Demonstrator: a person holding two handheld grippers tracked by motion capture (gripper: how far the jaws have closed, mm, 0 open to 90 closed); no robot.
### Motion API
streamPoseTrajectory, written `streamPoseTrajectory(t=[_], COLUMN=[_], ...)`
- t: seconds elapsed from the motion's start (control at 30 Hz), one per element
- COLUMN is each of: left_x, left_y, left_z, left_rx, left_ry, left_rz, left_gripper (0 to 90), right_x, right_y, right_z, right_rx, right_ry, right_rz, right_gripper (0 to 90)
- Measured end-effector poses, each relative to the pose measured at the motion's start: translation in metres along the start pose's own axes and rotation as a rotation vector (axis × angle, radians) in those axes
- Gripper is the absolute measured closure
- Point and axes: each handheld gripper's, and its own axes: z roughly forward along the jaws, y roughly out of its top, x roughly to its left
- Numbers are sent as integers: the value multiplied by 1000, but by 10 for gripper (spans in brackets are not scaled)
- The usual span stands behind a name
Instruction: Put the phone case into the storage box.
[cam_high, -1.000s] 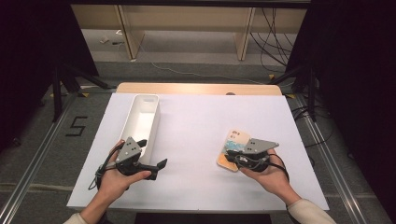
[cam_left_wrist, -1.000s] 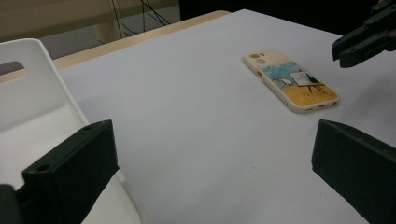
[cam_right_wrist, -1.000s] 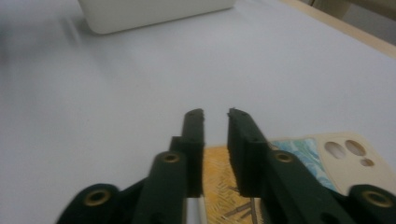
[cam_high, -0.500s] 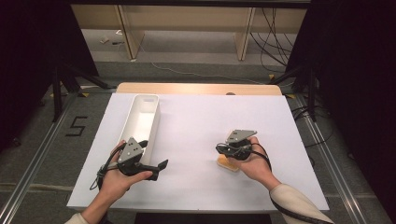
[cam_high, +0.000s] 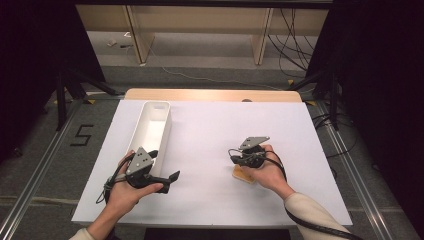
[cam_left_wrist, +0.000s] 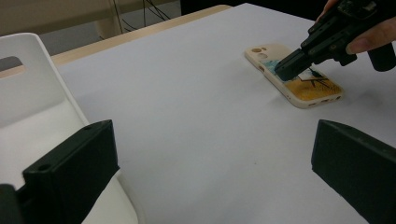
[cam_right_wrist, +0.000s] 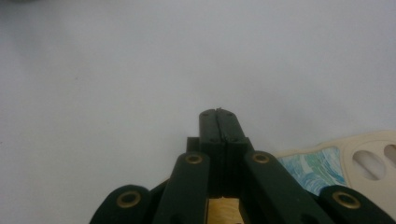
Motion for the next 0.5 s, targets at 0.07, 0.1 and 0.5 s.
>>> streamPoseTrajectory(t=[0.07, 0.1, 0.5], left_x=[0, 0, -1], left_y=[0, 0, -1], left_z=[0, 0, 1], left_rx=[1, 1, 7], left_ry=[0, 0, -6], left_rz=[2, 2, 8], left_gripper=[0, 0, 0], right_x=[-1, -1, -1], right_y=[0, 0, -3], right_z=[3, 4, 13], right_rx=[7, 9, 61], right_ry=[0, 2, 12], right_rz=[7, 8, 15], right_gripper=[900, 900, 900])
